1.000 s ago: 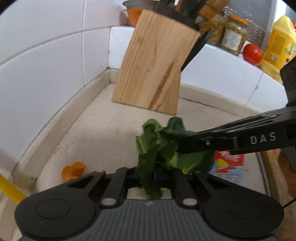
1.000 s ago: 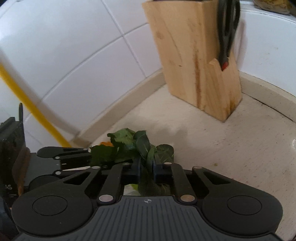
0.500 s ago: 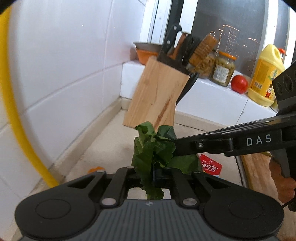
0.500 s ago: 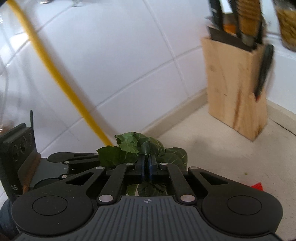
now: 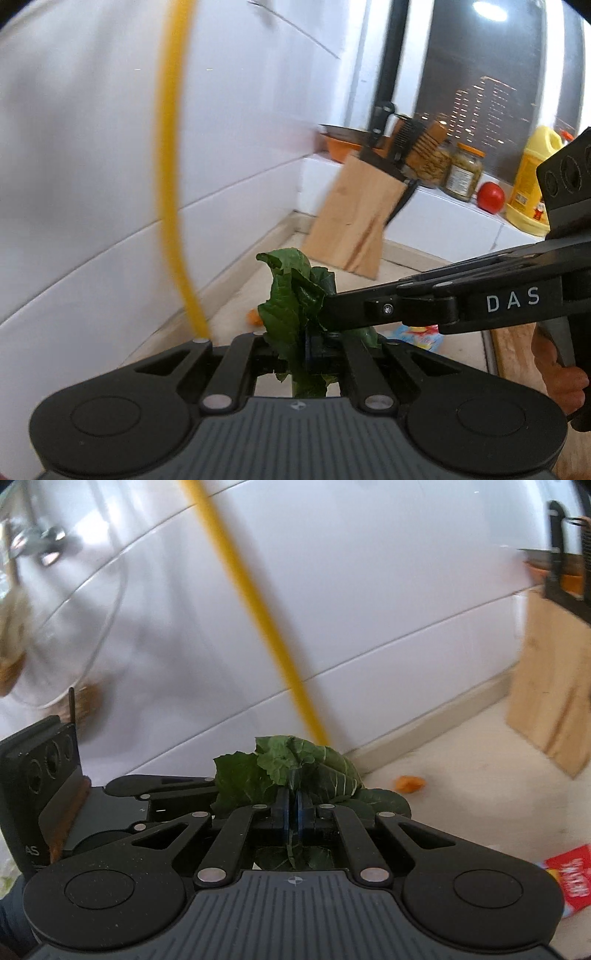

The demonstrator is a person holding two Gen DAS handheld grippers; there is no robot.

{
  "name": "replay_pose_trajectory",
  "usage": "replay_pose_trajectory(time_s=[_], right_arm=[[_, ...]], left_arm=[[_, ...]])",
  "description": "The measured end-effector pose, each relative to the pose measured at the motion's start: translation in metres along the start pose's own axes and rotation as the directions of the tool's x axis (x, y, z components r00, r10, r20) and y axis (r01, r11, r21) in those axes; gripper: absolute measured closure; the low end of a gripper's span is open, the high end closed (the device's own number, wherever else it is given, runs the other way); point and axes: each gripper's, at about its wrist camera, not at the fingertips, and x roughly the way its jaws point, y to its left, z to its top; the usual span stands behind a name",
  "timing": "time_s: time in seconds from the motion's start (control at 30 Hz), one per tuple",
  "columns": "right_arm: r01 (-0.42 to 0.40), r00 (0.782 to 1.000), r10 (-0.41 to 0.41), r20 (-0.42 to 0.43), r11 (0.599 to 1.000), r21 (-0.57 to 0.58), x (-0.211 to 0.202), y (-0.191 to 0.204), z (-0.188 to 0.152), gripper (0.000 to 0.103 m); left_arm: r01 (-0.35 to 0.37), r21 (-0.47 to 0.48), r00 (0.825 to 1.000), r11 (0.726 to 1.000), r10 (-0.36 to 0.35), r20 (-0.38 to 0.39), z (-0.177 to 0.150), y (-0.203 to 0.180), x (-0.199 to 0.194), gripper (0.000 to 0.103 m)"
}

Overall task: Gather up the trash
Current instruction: 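Carry both green vegetables in both tools toward the black bin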

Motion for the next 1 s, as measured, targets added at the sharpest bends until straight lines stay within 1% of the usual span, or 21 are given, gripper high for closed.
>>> replay_pose_trajectory(time_s=[0.2, 0.3, 0.43, 0.6, 0.7, 0.8, 1.0], right_arm=[[-0.096, 0.994, 0.093, -0.057, 0.994, -0.048, 0.021, 0.057, -0.013, 0.097], [-0.149, 0.986, 0.142, -0.090, 0.987, -0.067, 0.036, 0.087, -0.019, 0.097], [-0.205, 0.973, 0.192, -0.128, 0.975, -0.092, 0.052, 0.123, -0.026, 0.097], [-0.258, 0.956, 0.236, -0.176, 0.960, -0.112, 0.069, 0.162, -0.039, 0.097], [-0.274, 0.947, 0.247, -0.205, 0.955, -0.111, 0.079, 0.178, -0.049, 0.097], [-0.276, 0.940, 0.245, -0.239, 0.955, -0.107, 0.088, 0.188, -0.063, 0.097], [-0.239, 0.930, 0.205, -0.306, 0.968, -0.078, 0.113, 0.191, -0.088, 0.097]], left_arm=[[-0.099, -0.050, 0.995, 0.994, 0.100, 0.002, -0.032, 0.034, -0.057, 0.100], [-0.153, -0.073, 0.988, 0.986, 0.154, 0.003, -0.047, 0.049, -0.085, 0.100], [-0.208, -0.104, 0.978, 0.973, 0.209, 0.000, -0.066, 0.064, -0.115, 0.100], [-0.261, -0.125, 0.965, 0.957, 0.261, -0.021, -0.089, 0.077, -0.141, 0.100], [-0.280, -0.136, 0.960, 0.950, 0.276, -0.044, -0.104, 0.083, -0.146, 0.100], [-0.297, -0.126, 0.954, 0.946, 0.289, -0.077, -0.119, 0.086, -0.143, 0.100], [-0.325, -0.110, 0.938, 0.939, 0.306, -0.161, -0.142, 0.092, -0.123, 0.100]])
